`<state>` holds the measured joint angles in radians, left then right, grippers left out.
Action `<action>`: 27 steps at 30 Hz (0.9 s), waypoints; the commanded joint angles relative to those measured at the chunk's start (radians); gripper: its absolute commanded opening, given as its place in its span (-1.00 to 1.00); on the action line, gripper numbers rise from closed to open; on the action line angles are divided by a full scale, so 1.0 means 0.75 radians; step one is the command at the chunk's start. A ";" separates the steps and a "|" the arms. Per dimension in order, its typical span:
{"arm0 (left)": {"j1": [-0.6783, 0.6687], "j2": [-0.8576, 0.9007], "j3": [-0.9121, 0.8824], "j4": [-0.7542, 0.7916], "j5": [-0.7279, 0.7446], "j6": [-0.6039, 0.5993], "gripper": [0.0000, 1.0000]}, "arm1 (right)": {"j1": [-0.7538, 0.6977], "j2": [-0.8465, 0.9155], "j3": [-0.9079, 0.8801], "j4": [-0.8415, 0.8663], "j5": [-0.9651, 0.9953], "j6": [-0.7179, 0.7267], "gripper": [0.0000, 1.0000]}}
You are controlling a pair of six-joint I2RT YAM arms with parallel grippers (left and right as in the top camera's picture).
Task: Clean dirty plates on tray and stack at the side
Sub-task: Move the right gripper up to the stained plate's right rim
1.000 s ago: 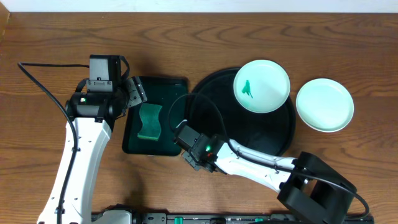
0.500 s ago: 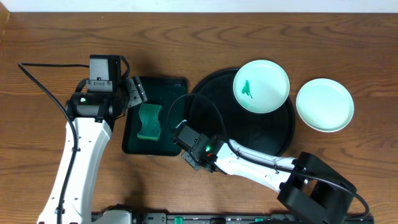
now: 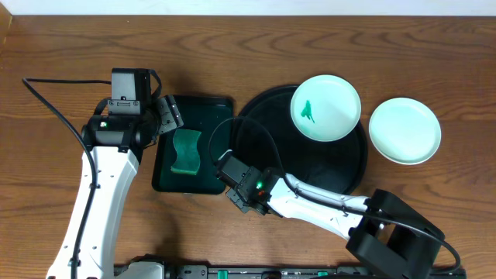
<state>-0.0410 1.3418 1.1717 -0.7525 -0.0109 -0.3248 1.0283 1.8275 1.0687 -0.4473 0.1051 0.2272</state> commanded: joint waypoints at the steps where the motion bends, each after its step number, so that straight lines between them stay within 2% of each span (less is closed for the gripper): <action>1: 0.004 -0.001 0.021 -0.003 -0.017 -0.002 0.61 | 0.020 -0.039 0.031 0.009 -0.177 -0.005 -0.69; 11: 0.004 -0.001 0.021 -0.003 -0.017 -0.002 0.60 | -0.175 -0.202 0.120 -0.086 -0.170 -0.005 -0.46; 21: 0.004 -0.001 0.021 -0.003 -0.017 -0.002 0.61 | -0.649 -0.310 0.121 -0.163 -0.161 -0.005 -0.48; 27: 0.004 -0.001 0.021 -0.003 -0.017 -0.002 0.60 | -0.877 -0.310 0.121 -0.162 -0.157 -0.006 -0.39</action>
<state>-0.0410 1.3418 1.1717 -0.7525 -0.0109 -0.3248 0.4343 1.6073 1.1461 -0.5648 -0.0177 0.2237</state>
